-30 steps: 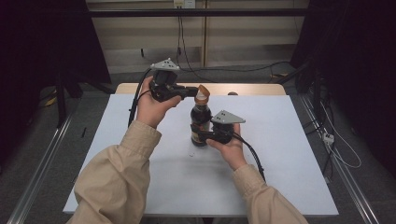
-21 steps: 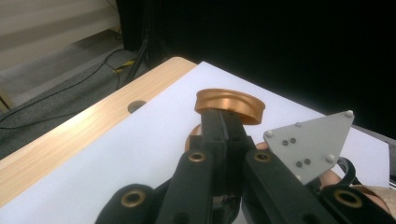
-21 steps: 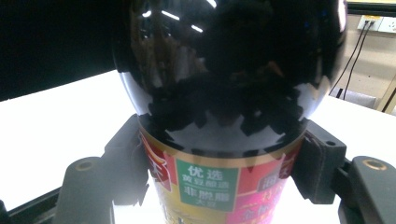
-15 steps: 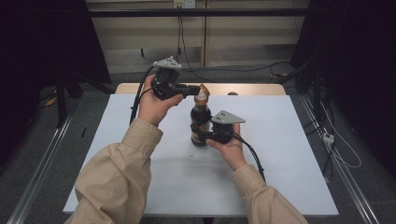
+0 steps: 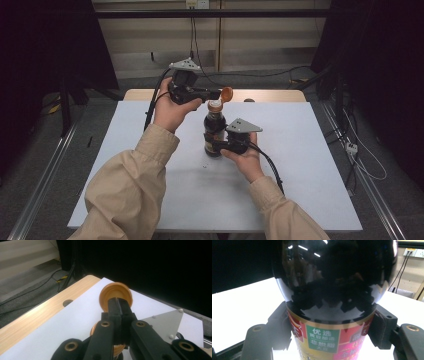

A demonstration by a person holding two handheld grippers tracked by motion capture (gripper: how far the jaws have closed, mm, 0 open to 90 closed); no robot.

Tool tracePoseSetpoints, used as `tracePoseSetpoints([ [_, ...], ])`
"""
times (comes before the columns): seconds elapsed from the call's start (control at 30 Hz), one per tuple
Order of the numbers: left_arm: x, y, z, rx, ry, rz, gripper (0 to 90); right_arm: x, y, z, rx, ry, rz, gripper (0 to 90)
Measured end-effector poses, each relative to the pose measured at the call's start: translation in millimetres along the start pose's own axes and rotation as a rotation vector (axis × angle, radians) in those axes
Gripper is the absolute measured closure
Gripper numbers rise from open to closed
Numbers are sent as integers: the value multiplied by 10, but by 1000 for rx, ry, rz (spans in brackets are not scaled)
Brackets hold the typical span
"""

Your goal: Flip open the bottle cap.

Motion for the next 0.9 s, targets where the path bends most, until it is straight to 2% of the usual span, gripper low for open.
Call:
tracePoseSetpoints([
  [0.17,6,-2,6,-4,-8,0,900,1,-4,1,2,0,-1,308],
  [0.3,39,12,78,1,0,3,896,3,-1,1,2,1,-2,307],
  [0.47,135,17,225,-17,3,-13,712,14,-1,8,4,11,-11,295],
  [0.6,262,-13,345,-9,16,-3,599,25,3,25,2,-9,-66,278],
  [0.77,447,-62,427,-12,29,21,506,34,6,57,-1,-48,-46,226],
  [0.83,514,-77,448,-16,33,21,481,40,5,90,-18,-63,-49,198],
  [0.9,581,-82,461,-17,31,18,463,56,14,123,-13,-63,-43,192],
])
Point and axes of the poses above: each handheld gripper's, and its own axes: z roughly backward along the jaws, x roughly out of its underside, y roughly to its right, the point moved 2 cm from there along -z, roughly forward along the jaws, and after that the axes turned 9 degrees about x, right-handed, at the moved point
